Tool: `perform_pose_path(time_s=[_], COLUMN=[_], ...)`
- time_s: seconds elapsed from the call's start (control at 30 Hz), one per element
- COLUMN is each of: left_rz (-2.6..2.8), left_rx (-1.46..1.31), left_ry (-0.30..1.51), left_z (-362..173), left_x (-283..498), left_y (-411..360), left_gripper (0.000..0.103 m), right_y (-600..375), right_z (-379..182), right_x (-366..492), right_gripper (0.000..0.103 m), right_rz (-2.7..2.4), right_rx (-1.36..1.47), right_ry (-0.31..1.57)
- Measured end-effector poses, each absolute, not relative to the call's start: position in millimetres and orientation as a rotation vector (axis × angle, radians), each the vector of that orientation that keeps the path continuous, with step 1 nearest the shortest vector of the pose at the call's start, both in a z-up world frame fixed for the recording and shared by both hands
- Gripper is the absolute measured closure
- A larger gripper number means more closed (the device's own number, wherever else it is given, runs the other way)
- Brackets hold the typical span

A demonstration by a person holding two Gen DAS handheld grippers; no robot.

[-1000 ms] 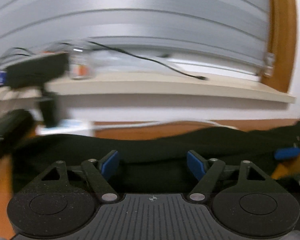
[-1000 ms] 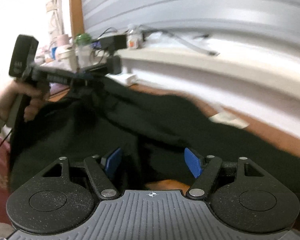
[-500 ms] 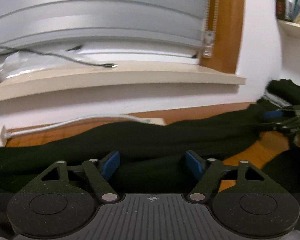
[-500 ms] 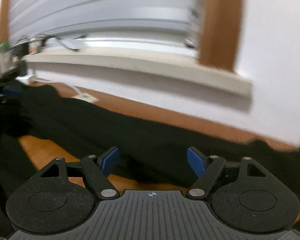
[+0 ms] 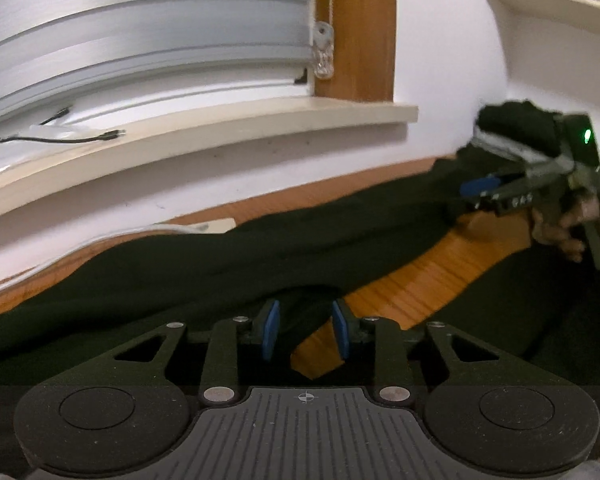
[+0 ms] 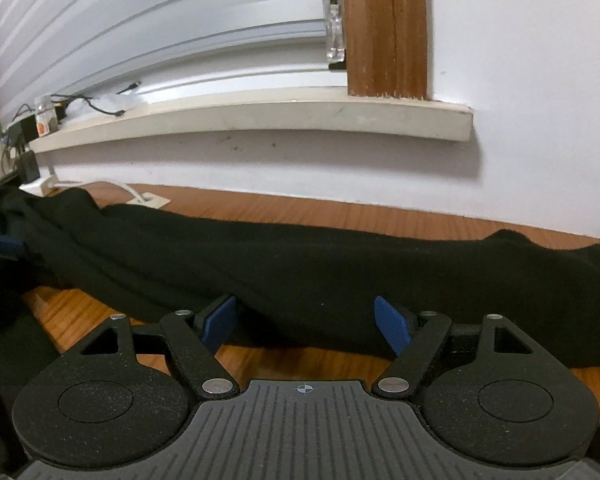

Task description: Fold clothes

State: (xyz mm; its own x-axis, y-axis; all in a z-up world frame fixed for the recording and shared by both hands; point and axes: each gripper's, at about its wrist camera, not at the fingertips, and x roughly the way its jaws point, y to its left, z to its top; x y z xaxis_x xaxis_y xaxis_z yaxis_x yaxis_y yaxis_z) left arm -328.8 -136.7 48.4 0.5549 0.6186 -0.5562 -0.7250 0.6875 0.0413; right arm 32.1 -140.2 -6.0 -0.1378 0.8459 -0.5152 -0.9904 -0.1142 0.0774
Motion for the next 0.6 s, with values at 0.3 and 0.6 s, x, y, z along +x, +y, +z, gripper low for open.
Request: perform_pose_path(time_s=[0.3, 0.6], left_rz=[0.823, 0.813], left_rx=[-0.135, -0.162], left_ry=[0.635, 0.669], left_z=[44, 30], left_x=[-322, -346], left_y=[-132, -135], left_gripper=[0.06, 0.07], right_y=[-137, -106], right_z=[0, 47], right_x=[30, 25], right_gripper=[0.089, 0.099], right_rz=[1.674, 1.589], right_rx=[-0.43, -0.386], right_ry=[0.454, 0.282])
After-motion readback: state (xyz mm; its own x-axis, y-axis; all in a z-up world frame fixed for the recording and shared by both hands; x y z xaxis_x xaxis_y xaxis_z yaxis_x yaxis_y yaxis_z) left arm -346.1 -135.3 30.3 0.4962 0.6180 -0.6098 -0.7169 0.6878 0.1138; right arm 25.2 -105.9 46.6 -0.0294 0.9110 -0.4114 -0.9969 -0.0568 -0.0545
